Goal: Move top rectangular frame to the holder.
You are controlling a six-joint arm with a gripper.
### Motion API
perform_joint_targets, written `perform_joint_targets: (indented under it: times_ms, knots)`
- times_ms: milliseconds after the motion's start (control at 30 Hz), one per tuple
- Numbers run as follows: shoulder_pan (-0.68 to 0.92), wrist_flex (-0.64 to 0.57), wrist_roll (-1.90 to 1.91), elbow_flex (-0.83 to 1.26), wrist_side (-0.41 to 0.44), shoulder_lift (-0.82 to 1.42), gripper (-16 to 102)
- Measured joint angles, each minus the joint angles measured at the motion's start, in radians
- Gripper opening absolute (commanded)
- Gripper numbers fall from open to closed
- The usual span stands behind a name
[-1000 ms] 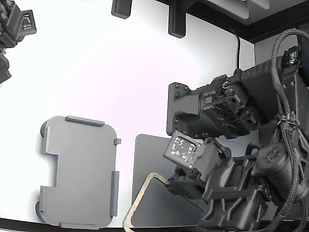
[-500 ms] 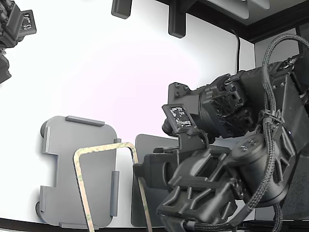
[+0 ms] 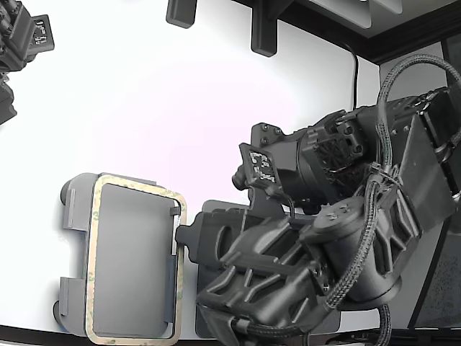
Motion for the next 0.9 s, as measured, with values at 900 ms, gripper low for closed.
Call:
perform_joint_targets:
  times_ms: [900]
  knots:
    - [-0.063,0.000,-0.078,-0.038,-0.058,-0.089,-10]
